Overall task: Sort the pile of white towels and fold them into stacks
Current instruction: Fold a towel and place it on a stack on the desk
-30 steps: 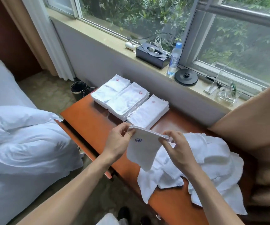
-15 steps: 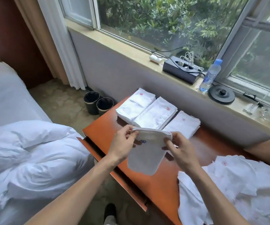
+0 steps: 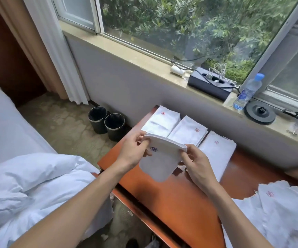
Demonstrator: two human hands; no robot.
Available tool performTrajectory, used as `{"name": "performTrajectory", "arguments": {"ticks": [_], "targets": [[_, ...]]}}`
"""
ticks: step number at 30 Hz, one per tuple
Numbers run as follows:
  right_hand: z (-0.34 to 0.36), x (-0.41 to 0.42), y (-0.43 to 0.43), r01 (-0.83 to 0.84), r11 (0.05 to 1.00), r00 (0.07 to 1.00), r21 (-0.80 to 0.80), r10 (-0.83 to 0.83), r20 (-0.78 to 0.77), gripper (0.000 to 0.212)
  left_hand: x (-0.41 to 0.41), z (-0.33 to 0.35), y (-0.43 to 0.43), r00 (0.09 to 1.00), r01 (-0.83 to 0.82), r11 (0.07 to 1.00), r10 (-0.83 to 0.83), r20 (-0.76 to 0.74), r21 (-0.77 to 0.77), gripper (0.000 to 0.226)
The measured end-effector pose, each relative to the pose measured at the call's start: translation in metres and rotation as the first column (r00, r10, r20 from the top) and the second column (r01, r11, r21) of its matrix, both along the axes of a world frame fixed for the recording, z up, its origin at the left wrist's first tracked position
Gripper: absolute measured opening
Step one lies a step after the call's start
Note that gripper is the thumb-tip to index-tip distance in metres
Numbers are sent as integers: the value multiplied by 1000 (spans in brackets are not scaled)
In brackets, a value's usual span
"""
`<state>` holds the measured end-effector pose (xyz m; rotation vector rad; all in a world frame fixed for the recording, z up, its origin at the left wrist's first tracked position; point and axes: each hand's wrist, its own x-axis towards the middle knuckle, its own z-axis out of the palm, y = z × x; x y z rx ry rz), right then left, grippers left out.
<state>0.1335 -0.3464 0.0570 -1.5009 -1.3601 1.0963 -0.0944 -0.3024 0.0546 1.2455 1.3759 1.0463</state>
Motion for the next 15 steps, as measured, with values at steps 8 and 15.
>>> {"name": "performTrajectory", "arguments": {"ticks": [8, 15], "targets": [[-7, -12, 73, -52, 995, 998, 90, 55, -24, 14, -14, 27, 66, 990, -8, 998, 15, -141, 55, 16], [-16, -22, 141, -20, 998, 999, 66, 23, -42, 13, -33, 23, 145, 979, 83, 997, -82, -188, -3, 18]]}}
